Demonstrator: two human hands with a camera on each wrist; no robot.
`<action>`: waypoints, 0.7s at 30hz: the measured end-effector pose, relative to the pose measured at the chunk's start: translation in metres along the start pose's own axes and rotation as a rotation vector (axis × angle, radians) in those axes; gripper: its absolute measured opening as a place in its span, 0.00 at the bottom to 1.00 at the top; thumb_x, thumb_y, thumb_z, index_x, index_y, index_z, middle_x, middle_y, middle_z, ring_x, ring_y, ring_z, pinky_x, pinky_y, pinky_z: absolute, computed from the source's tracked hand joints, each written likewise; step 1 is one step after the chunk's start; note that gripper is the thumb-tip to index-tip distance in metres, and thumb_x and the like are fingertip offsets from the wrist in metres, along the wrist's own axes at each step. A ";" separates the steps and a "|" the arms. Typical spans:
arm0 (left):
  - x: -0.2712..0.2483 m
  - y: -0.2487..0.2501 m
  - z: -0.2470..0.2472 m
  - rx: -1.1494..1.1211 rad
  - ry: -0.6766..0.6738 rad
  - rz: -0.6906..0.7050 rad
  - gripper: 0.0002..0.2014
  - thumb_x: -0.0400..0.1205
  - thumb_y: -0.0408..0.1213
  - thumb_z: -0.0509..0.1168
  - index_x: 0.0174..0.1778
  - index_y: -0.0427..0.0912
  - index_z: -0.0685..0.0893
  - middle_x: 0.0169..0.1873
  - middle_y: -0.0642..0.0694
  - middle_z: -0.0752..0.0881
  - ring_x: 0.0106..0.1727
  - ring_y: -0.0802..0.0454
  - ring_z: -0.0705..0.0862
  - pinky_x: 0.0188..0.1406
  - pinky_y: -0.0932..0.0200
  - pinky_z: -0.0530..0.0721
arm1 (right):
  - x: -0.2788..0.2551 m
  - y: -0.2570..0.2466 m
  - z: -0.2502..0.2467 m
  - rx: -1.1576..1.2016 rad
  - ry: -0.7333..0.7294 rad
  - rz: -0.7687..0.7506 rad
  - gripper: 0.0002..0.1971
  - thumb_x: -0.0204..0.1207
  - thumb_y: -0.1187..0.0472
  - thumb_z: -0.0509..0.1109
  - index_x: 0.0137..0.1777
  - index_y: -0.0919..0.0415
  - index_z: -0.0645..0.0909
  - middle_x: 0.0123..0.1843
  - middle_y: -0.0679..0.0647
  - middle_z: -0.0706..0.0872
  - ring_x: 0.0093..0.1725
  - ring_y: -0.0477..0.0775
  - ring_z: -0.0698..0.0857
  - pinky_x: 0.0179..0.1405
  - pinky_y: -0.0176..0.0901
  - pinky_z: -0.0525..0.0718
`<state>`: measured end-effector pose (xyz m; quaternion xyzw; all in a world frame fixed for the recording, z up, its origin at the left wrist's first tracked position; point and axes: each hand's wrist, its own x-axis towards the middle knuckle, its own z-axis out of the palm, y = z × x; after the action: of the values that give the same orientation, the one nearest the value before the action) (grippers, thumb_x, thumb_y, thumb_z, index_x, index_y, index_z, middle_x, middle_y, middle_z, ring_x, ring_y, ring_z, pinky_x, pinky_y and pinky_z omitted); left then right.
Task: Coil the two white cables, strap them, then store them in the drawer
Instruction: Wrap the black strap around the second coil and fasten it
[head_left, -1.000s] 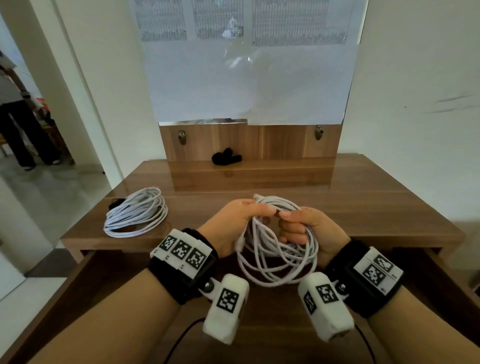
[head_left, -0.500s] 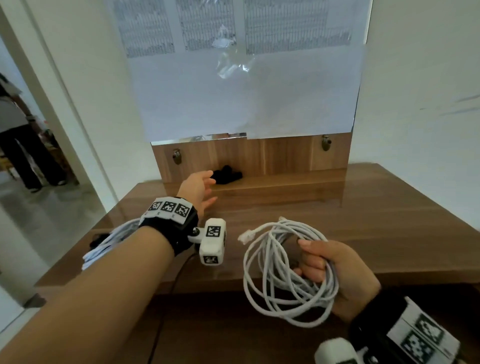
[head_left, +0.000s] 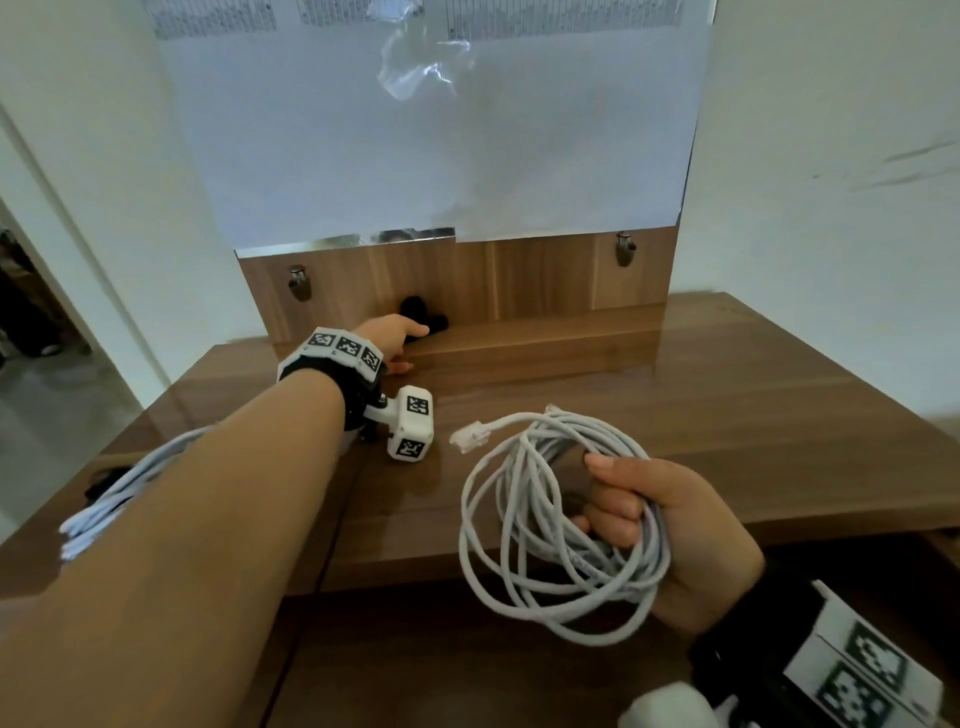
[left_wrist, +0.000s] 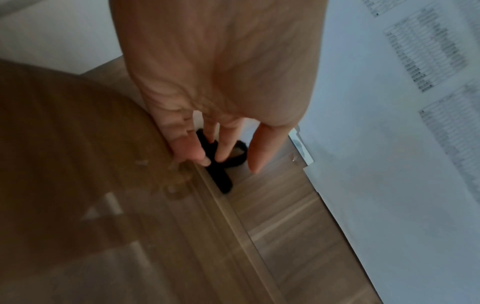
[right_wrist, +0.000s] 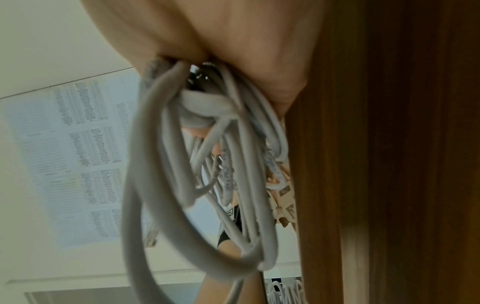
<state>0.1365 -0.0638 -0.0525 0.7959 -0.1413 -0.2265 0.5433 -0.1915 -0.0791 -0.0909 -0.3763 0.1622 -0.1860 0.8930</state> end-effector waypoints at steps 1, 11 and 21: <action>0.000 0.001 0.001 0.027 0.012 0.001 0.25 0.82 0.40 0.70 0.73 0.37 0.74 0.58 0.42 0.76 0.54 0.50 0.78 0.42 0.61 0.84 | 0.000 0.000 0.001 -0.005 0.004 -0.002 0.21 0.78 0.63 0.63 0.23 0.56 0.84 0.20 0.52 0.68 0.18 0.49 0.69 0.38 0.47 0.77; -0.066 -0.013 0.002 0.432 0.025 0.152 0.11 0.79 0.29 0.73 0.57 0.37 0.86 0.48 0.43 0.88 0.37 0.52 0.89 0.34 0.63 0.89 | -0.005 0.002 0.005 -0.045 0.010 -0.053 0.24 0.81 0.66 0.60 0.22 0.56 0.80 0.20 0.51 0.67 0.18 0.48 0.67 0.34 0.44 0.79; -0.222 -0.044 -0.033 -0.424 -0.099 0.716 0.16 0.84 0.37 0.58 0.32 0.49 0.84 0.27 0.47 0.85 0.40 0.45 0.81 0.56 0.50 0.77 | -0.035 0.012 -0.001 -0.256 -0.099 0.000 0.04 0.76 0.69 0.65 0.46 0.67 0.82 0.21 0.52 0.67 0.18 0.50 0.67 0.31 0.46 0.76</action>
<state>-0.0378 0.0837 -0.0367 0.5552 -0.3849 -0.0855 0.7323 -0.2204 -0.0560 -0.0950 -0.4957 0.1401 -0.1451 0.8447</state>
